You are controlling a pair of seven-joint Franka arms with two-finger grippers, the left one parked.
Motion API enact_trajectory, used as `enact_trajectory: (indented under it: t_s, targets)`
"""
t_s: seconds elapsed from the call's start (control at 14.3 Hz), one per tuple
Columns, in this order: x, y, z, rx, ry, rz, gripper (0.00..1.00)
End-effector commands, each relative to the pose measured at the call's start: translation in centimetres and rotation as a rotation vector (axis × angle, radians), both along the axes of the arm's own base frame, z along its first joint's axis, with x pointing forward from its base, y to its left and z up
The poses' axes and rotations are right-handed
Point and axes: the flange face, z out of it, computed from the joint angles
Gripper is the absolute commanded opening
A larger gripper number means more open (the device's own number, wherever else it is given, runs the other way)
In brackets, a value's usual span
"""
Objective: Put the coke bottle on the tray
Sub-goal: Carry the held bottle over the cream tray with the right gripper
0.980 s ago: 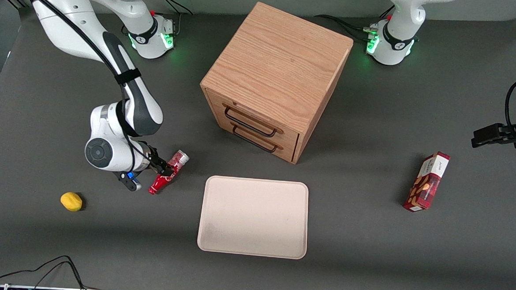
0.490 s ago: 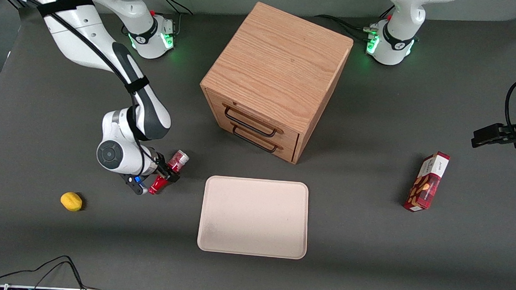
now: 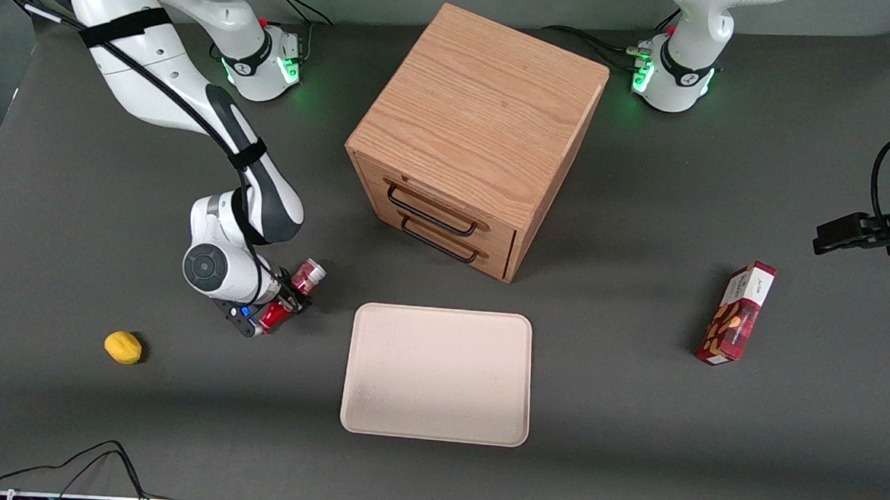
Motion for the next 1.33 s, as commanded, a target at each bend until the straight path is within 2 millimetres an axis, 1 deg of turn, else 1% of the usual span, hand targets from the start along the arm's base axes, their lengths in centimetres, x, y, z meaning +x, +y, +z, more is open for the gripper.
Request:
enact_trajectory:
  t_s: [0.0,0.07,0.21,0.42,0.49,0.56,0.63,0.7,0.84,0.91,1.05,1.12,1.19,1.26]
  targets:
    - [-0.1,0.6,1.4,-0.013,-0.016,0.015,0.00]
    - [-0.1,0.6,2.5,-0.013,-0.008,0.035,0.00]
    - [0.3,0.6,6.2,-0.003,-0.009,0.108,0.00]
    - [1.4,0.5,13.5,0.015,0.005,0.239,0.00]
    - [2.1,0.8,15.9,0.025,-0.004,0.287,0.00]
    - [3.1,1.1,18.7,0.040,-0.026,0.334,0.00]
    - [4.1,1.8,21.4,0.060,-0.033,0.373,0.00]
    - [4.7,3.0,23.6,0.075,-0.036,0.410,0.00]
    - [6.1,4.9,26.1,0.101,-0.065,0.462,0.00]
    - [6.5,6.7,26.2,0.122,-0.083,0.515,0.00]
    - [7.8,9.9,25.6,0.171,-0.125,0.561,0.00]
    - [8.6,11.3,24.5,0.194,-0.138,0.571,0.00]
    - [9.5,11.8,23.2,0.209,-0.164,0.567,0.00]
    - [10.1,12.7,21.4,0.217,-0.194,0.568,0.00]
